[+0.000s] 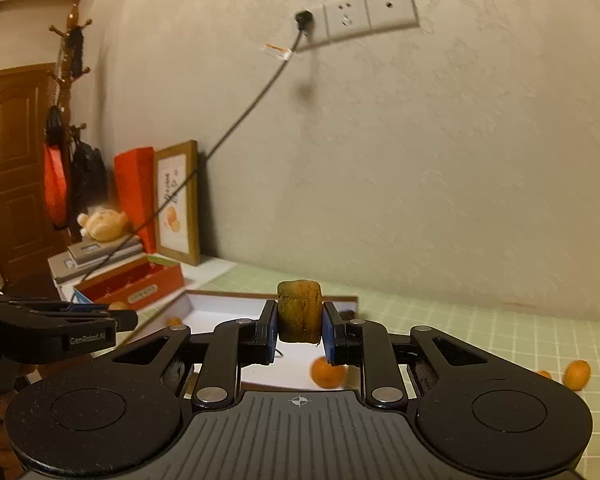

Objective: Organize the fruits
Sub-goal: 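Carry both cylinders in the two tools over the white tray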

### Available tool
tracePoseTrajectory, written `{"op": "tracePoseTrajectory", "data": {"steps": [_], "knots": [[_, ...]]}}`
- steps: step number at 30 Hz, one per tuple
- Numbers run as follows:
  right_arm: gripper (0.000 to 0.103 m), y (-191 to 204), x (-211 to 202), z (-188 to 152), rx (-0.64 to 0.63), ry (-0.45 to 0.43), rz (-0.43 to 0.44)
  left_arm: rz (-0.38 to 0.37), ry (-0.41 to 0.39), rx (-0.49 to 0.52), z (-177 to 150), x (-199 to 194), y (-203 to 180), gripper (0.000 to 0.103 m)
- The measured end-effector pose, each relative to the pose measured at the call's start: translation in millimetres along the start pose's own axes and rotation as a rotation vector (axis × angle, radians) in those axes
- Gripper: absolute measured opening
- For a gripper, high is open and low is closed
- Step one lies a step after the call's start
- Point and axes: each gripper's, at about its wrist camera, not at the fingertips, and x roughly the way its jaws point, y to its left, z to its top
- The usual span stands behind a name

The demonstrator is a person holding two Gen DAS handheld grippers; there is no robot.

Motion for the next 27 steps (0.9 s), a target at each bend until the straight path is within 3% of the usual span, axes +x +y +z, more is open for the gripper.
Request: {"op": "tracePoseTrajectory", "data": {"steps": [10, 27], "knots": [[0.023, 27, 14, 6, -0.040, -0.046, 0.034, 0.071, -0.028, -0.037, 11, -5, 42, 0.016], [0.023, 20, 71, 10, -0.025, -0.002, 0.016, 0.095, -0.021, -0.080, 21, 52, 67, 0.016]]}}
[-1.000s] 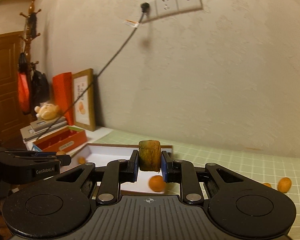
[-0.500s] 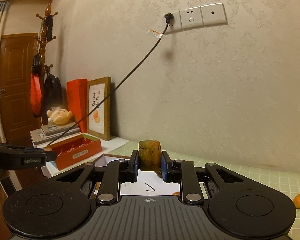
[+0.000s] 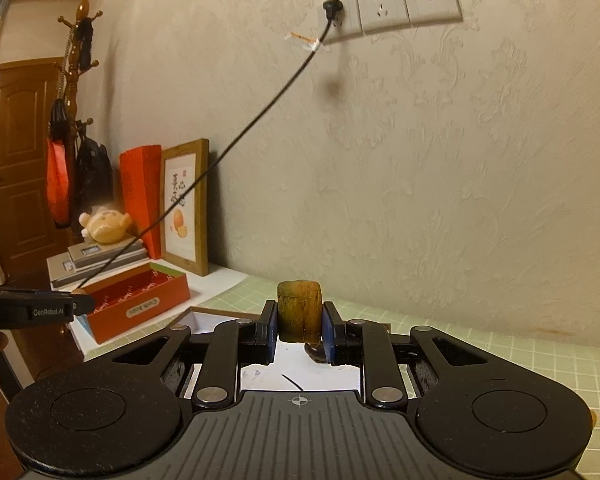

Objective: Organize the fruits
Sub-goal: 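Carry both cylinders in the two tools over the white tray, then open the left tool to drop its cylinder while the right tool opens to drop its cylinder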

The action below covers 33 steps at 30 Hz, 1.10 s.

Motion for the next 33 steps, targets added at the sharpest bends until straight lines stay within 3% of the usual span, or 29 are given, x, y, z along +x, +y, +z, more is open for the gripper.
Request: {"op": "tracePoseTrajectory", "data": {"steps": [29, 31, 33], "knots": [[0.023, -57, 114, -18, 0.114, 0.246, -0.068, -0.032, 0.160, 0.025, -9, 110, -33, 0.018], [0.023, -61, 121, -20, 0.122, 0.267, -0.071, -0.027, 0.173, 0.026, -9, 115, -34, 0.022], [0.023, -62, 128, -22, 0.118, 0.286, -0.090, -0.011, 0.185, 0.023, -10, 119, -34, 0.040]]}}
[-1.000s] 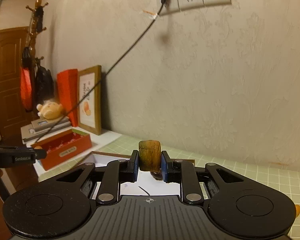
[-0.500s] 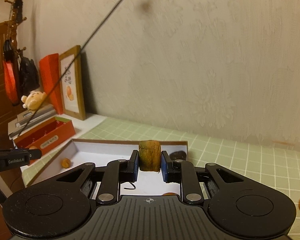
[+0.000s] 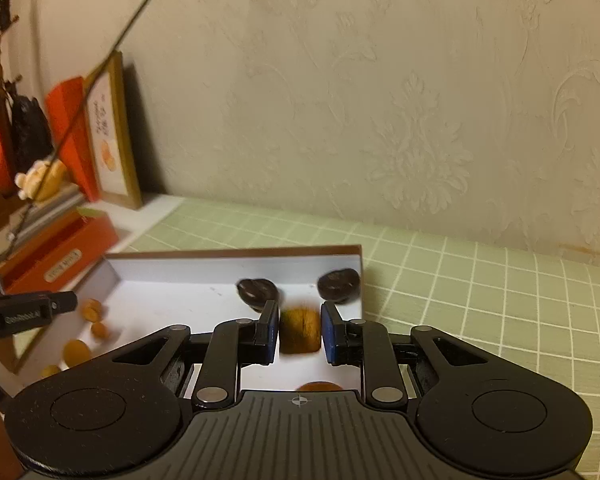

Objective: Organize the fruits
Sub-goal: 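Open the left tool to drop its cylinder while the right tool opens to drop its cylinder, then move both open tools over the two loose oranges beside the thermos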

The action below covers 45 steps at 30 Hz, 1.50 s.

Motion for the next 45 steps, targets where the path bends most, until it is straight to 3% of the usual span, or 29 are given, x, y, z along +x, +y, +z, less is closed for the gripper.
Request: {"op": "tracePoseTrajectory", "data": {"steps": [2, 4, 6, 8, 9, 10, 12, 15, 18, 23, 30, 40, 45], "knots": [[0.029, -3, 3, 1, 0.020, 0.009, -0.007, 0.015, -0.001, -0.010, 1, -1, 1, 0.058], [0.043, -6, -4, 3, 0.051, -0.028, 0.004, 0.019, -0.026, -0.015, 4, -8, 3, 0.065], [0.044, -4, -14, 8, 0.043, -0.082, 0.005, 0.022, -0.050, -0.022, 8, -17, 5, 0.088], [0.049, -4, -23, 11, 0.052, -0.118, 0.022, 0.030, -0.085, -0.036, 13, -28, 8, 0.092], [0.061, -3, -28, 12, 0.054, -0.130, 0.025, 0.027, -0.094, -0.037, 15, -33, 9, 0.093], [0.072, -4, -33, 12, 0.056, -0.145, 0.032, 0.025, -0.099, -0.036, 17, -37, 9, 0.094], [0.078, -2, -40, 12, 0.051, -0.167, 0.029, 0.033, -0.106, -0.044, 18, -44, 10, 0.095], [0.081, -3, -49, 12, 0.043, -0.177, 0.036, 0.045, -0.114, -0.018, 18, -55, 6, 0.095], [0.094, -8, -60, 10, 0.054, -0.182, 0.028, 0.048, -0.126, 0.003, 16, -66, 0, 0.095], [0.103, -20, -83, 7, 0.071, -0.213, 0.002, 0.038, -0.133, 0.010, 12, -84, -10, 0.095], [0.103, -46, -118, 0, 0.071, -0.235, -0.043, -0.012, -0.132, 0.039, 0, -101, -41, 0.095], [0.103, -110, -164, -16, 0.147, -0.232, -0.150, -0.162, -0.142, 0.119, -12, -114, -119, 0.092], [0.103, -142, -188, -27, 0.153, -0.231, -0.224, -0.248, -0.133, 0.185, -25, -118, -165, 0.085]]}}
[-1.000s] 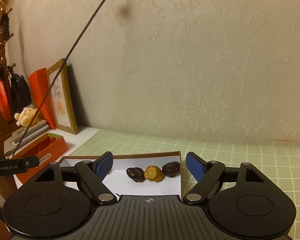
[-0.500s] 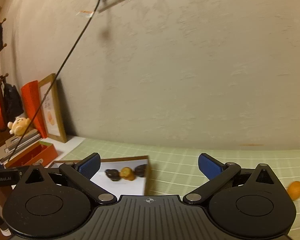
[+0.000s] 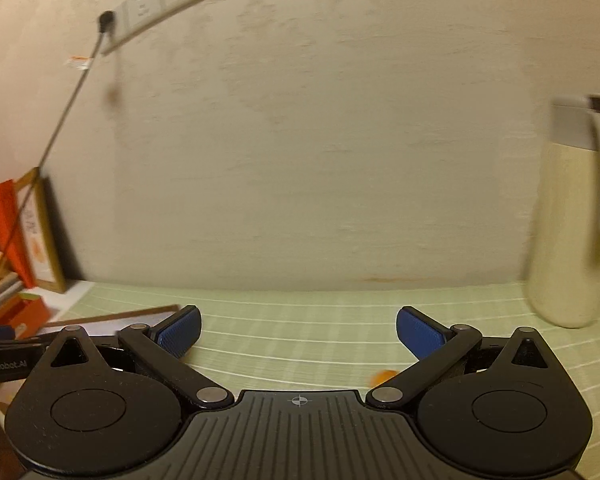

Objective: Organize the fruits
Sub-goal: 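Move both open tools over the two loose oranges beside the thermos, then close the left tool on one orange while the right tool closes on the other orange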

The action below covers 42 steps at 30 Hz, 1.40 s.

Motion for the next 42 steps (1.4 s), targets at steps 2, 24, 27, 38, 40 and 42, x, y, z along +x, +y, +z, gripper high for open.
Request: {"op": "tracePoseTrajectory", "data": {"steps": [2, 24, 27, 38, 40, 42], "knots": [[0.103, -16, -4, -1, 0.007, 0.009, -0.029, -0.035, 0.009, 0.029, -3, 5, -21, 0.082], [0.075, -123, -13, -20, 0.114, 0.098, -0.179, -0.298, 0.094, 0.218, -45, 69, -197, 0.055], [0.075, -127, -8, -21, 0.125, 0.108, -0.183, -0.304, 0.089, 0.234, -46, 73, -207, 0.055], [0.075, -144, 24, -24, 0.166, 0.155, -0.183, -0.319, 0.100, 0.234, -49, 92, -221, 0.055], [0.074, -144, 27, -25, 0.160, 0.159, -0.182, -0.328, 0.100, 0.235, -49, 95, -225, 0.054], [0.071, -143, 30, -24, 0.156, 0.164, -0.179, -0.334, 0.098, 0.239, -50, 96, -229, 0.054]]}}
